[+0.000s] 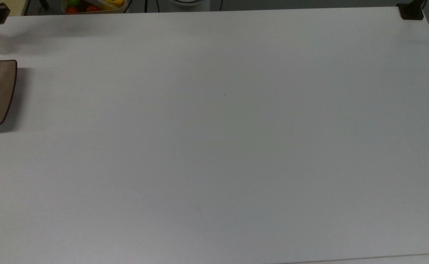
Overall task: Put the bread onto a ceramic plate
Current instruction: 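Lift the bread slice and carry it over the brown plate, then lower the bread onto the plate and open the gripper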
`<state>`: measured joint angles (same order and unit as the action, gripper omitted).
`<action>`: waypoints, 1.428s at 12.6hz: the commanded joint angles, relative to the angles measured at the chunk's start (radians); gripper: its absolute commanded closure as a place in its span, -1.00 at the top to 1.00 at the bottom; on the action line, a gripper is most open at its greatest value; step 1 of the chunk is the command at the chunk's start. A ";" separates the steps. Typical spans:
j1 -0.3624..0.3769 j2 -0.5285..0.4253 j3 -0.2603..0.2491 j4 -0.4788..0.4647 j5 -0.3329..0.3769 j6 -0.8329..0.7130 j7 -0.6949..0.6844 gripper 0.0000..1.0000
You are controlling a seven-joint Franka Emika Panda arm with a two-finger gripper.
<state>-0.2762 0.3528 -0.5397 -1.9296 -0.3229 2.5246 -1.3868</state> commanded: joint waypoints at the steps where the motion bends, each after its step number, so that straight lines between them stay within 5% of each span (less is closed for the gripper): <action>1: 0.008 -0.058 0.010 -0.008 0.027 -0.049 -0.003 -0.30; 7: 0.029 -0.019 0.058 0.145 0.411 -0.063 0.025 -0.30; 10: 0.028 0.067 0.072 0.242 0.519 -0.053 0.026 -0.30; 12: 0.025 0.104 0.072 0.254 0.527 -0.047 0.026 -0.30; 13: 0.026 0.118 0.072 0.256 0.528 -0.047 0.040 -0.04; 15: 0.029 0.118 0.079 0.256 0.528 -0.046 0.092 0.95; 18: 0.038 0.118 0.079 0.256 0.528 -0.046 0.115 1.00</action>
<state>-0.2458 0.4699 -0.4627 -1.6958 0.1880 2.5014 -1.3048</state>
